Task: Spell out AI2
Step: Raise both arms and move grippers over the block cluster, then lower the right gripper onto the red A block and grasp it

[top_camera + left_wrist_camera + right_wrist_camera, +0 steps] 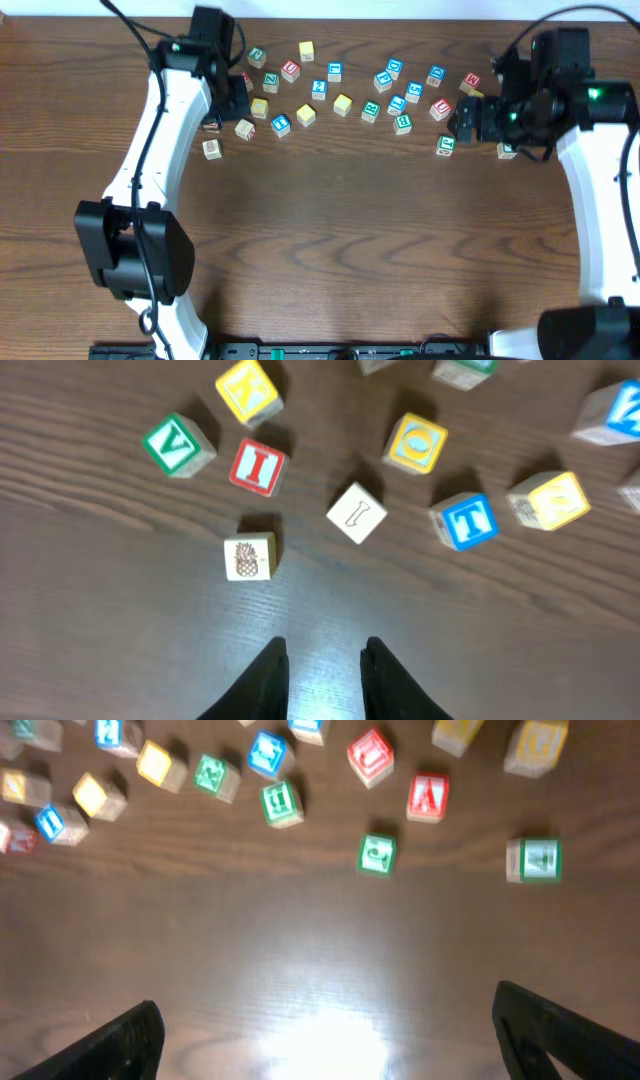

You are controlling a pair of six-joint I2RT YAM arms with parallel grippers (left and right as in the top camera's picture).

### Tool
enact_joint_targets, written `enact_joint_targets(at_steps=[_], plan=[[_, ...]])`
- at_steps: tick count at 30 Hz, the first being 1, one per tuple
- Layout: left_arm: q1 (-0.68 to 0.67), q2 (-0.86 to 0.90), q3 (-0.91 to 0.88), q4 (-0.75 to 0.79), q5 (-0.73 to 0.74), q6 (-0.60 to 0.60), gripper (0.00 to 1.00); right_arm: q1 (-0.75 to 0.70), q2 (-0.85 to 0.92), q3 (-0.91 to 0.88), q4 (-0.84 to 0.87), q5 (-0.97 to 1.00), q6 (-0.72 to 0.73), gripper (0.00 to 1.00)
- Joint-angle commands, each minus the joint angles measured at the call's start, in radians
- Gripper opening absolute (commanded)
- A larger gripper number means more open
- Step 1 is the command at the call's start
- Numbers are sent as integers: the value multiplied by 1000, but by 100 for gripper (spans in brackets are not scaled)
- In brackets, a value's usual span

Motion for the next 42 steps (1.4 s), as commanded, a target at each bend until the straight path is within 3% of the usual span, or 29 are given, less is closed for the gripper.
enact_joint_targets(at_steps=[1, 5, 6, 13, 17, 23, 27, 36, 42], plan=[[1, 64, 138, -69, -13, 40, 25, -6, 47, 79, 14, -19, -22, 99], [1, 71, 141, -66, -14, 62, 19, -6, 51, 77, 72, -16, -22, 99], [1, 71, 141, -65, -14, 76, 13, -6, 51, 77, 84, -16, -22, 99], [14, 77, 117, -53, -25, 113, 11, -6, 51, 77, 105, -31, -22, 98], [53, 84, 61, -5, -24, 113, 8, -6, 51, 77, 100, -31, -21, 84], [112, 148, 51, 47, 85, 210, 8, -6, 51, 77, 98, -31, 9, 80], [114, 203, 51, 69, 112, 225, 8, -6, 51, 77, 94, -30, 8, 68], [95, 190, 59, 87, 112, 224, 8, -6, 80, 77, 122, 27, 82, 68], [95, 84, 75, 88, 111, 219, 8, -10, 228, 127, 114, 61, 121, 72]])
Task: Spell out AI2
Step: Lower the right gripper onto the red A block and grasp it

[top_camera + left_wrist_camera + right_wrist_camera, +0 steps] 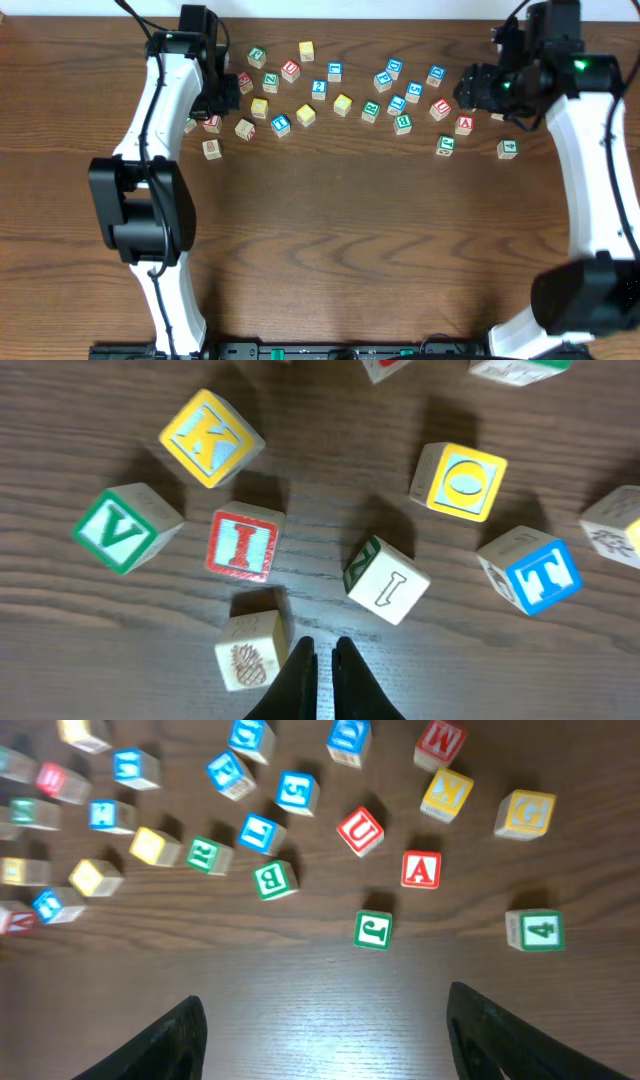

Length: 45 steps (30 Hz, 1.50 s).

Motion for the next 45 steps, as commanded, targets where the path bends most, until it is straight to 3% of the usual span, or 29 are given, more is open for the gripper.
enact_joint_targets(at_steps=[1, 4, 9, 10, 11, 15, 19, 31, 40, 45], plan=[[2, -140, 28, -2, 4, 9, 8, -11, 123, 68, -21, 55, 37, 72], [2, -212, 28, -7, 4, -15, 17, -15, 211, 162, -62, 117, 37, 72], [2, -305, 28, -21, 4, -33, 44, -26, 326, 274, -88, 171, 37, 72], [2, -324, 28, -26, 4, -36, 55, -29, 349, 279, -82, 172, 37, 72], [2, -332, 28, -29, 4, -36, 61, -31, 361, 279, -79, 172, 37, 72], [2, -342, 28, -41, 4, -36, 75, -33, 421, 278, -64, 173, 41, 68], [2, -339, 28, -58, 4, -36, 77, -33, 473, 278, -63, 208, 81, 62], [2, -339, 28, -60, 4, -78, 77, -34, 605, 278, -34, 228, 78, 61], [2, -338, 26, -63, 5, -101, 77, -33, 612, 264, 18, 228, 69, 53], [2, -338, 26, -75, 4, -101, 77, -33, 612, 264, 21, 227, 69, 42]])
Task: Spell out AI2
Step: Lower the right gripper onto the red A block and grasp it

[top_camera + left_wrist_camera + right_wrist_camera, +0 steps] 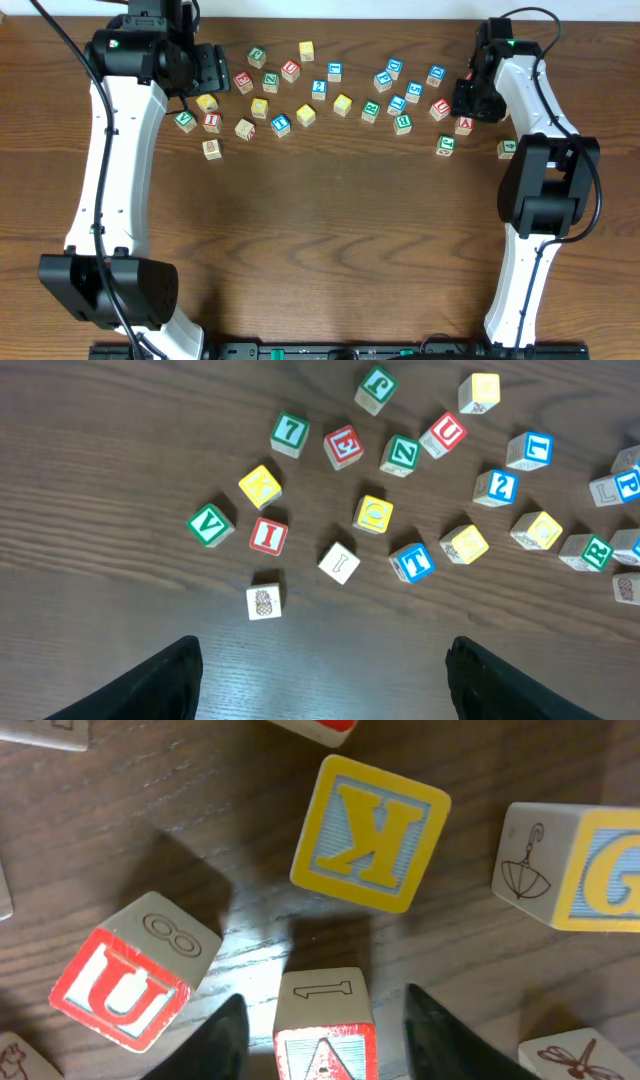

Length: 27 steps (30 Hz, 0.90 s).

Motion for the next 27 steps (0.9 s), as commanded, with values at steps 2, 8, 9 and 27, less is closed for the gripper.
enact_joint_targets(at_steps=[2, 8, 9, 27], plan=[[2, 7, 12, -11, 3, -13, 77, -7, 3, -2, 2, 10, -1, 42], [2, 7, 12, -18, 3, -13, 77, -6, 3, -24, 1, 10, -13, 42], [2, 7, 12, -18, 3, -13, 77, -6, 3, -26, 0, 10, -17, 42], [2, 7, 12, -19, 3, -13, 77, 3, 3, -37, -27, -10, -61, 31]])
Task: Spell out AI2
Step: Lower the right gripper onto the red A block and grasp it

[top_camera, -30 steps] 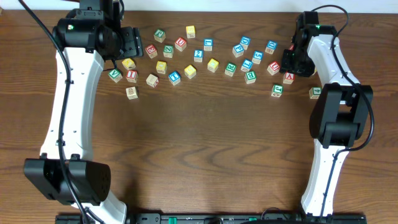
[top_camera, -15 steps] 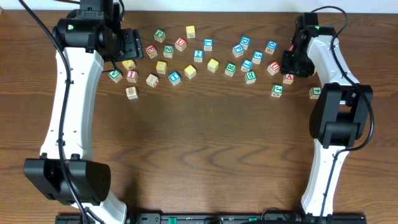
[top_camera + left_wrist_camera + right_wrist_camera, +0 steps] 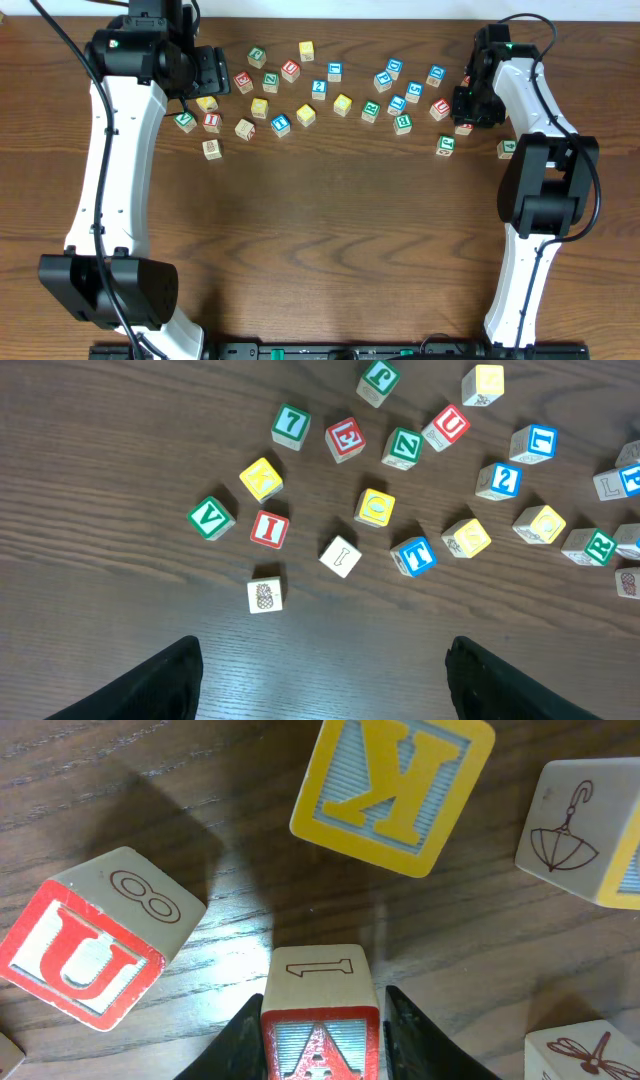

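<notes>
My right gripper [image 3: 320, 1042] is low at the right end of the block scatter, shut on the red A block [image 3: 320, 1020], one finger pressed to each side. In the overhead view the right gripper [image 3: 466, 116] covers most of that block. My left gripper [image 3: 322, 682] hangs high and wide open over bare wood, holding nothing; overhead shows the left gripper [image 3: 212, 72] at the left end. Below it lie the red I block [image 3: 268, 528] and, farther right, the blue 2 block [image 3: 497, 480].
A yellow K block [image 3: 390, 790], a red U block [image 3: 85, 955] and a block with an umbrella drawing [image 3: 585, 830] crowd close round the A. Several more letter blocks stretch along the back of the table [image 3: 330, 230]. A green 4 block [image 3: 507, 148] lies in front of the right gripper.
The right fingers, which stood apart on either side of the A block, have come in against its sides. The left gripper has hardly moved and stays wide open.
At first the left gripper was low by the pineapple and I blocks, fingers narrow, and the right was open over the right blocks. Then the left was shut near the I. Then it was high and open, the right straddling the A, which it now grips.
</notes>
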You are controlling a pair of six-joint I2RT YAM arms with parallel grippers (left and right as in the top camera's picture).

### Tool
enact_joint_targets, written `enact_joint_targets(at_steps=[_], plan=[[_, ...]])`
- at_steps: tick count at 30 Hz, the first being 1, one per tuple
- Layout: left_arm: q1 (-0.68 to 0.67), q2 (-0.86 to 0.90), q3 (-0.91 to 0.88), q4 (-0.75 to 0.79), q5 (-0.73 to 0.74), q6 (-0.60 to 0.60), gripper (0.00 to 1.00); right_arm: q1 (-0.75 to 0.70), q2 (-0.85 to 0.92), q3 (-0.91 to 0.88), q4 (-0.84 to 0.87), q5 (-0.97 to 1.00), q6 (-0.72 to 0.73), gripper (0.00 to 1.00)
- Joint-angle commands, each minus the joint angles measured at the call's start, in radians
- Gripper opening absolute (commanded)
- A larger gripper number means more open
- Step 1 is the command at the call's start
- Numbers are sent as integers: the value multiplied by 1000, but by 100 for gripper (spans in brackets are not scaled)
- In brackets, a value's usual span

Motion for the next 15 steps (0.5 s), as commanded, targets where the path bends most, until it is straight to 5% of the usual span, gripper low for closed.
enact_joint_targets(at_steps=[1, 15], plan=[[2, 6, 12, -5, 2, -13, 77, 3, 3, -9, -6, -3, -12, 29], [2, 6, 12, -4, 2, -12, 77, 6, -13, 13, -12, -7, -13, 16]])
